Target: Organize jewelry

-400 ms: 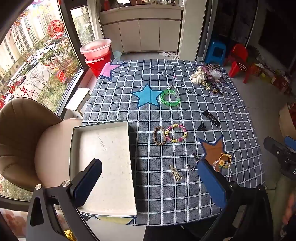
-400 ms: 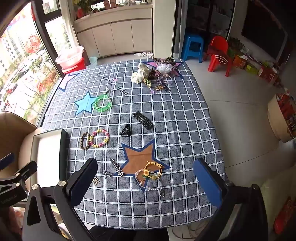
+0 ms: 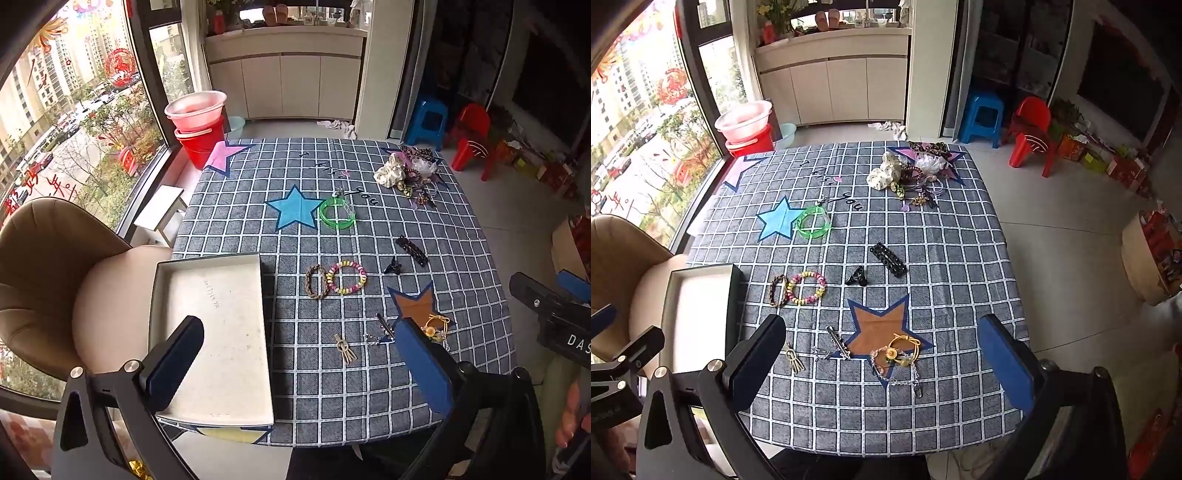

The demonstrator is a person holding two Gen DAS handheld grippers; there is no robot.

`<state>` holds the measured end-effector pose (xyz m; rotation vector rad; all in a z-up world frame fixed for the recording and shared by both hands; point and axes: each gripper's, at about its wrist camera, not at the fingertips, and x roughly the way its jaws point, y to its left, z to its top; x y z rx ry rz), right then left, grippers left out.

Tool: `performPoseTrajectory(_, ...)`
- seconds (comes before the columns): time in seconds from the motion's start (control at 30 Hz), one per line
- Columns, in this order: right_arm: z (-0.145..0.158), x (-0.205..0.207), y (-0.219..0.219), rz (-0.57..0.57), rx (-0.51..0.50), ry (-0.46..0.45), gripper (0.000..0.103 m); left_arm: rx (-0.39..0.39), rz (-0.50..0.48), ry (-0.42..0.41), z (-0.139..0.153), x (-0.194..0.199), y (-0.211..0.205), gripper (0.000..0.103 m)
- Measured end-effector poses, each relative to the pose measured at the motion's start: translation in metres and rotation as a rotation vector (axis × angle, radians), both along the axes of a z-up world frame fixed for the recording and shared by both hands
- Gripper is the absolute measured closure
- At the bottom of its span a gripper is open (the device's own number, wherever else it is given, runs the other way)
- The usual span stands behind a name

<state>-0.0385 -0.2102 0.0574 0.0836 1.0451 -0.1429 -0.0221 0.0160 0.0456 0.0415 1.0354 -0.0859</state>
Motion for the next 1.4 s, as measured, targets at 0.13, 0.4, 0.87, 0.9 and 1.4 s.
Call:
performPoseTrajectory(0.13, 0.001, 0.002, -0.004, -0.006, -0.003, -0.010, 0.000, -0.001, 0.023, 0.005, 0.002, 0.000, 0.006, 0.000)
performPoseTrajectory(0.4, -0.005, 0.001, -0.001, -0.014, -0.006, -0.013, 0.000, 0.000, 0.034, 0.012, 0.001, -0.002, 0.009, 0.000)
performPoseTrajectory(0.87, -0.004, 0.000, 0.001, -0.015, -0.013, -0.018, 0.000, 0.005, 0.025, 0.012, 0.001, -0.003, 0.007, 0.000)
performPoseTrajectory(0.9, -0.004, -0.001, 0.002, -0.013, -0.014, -0.018, 0.000, 0.005, 0.025, 0.012, 0.001, -0.003, 0.007, 0.000)
performPoseTrajectory(1.4, -0.006, -0.001, 0.009, -0.005, -0.019, -0.015, 0.000, 0.005, 0.032, 0.014, 0.000, -0.004, 0.012, 0.000)
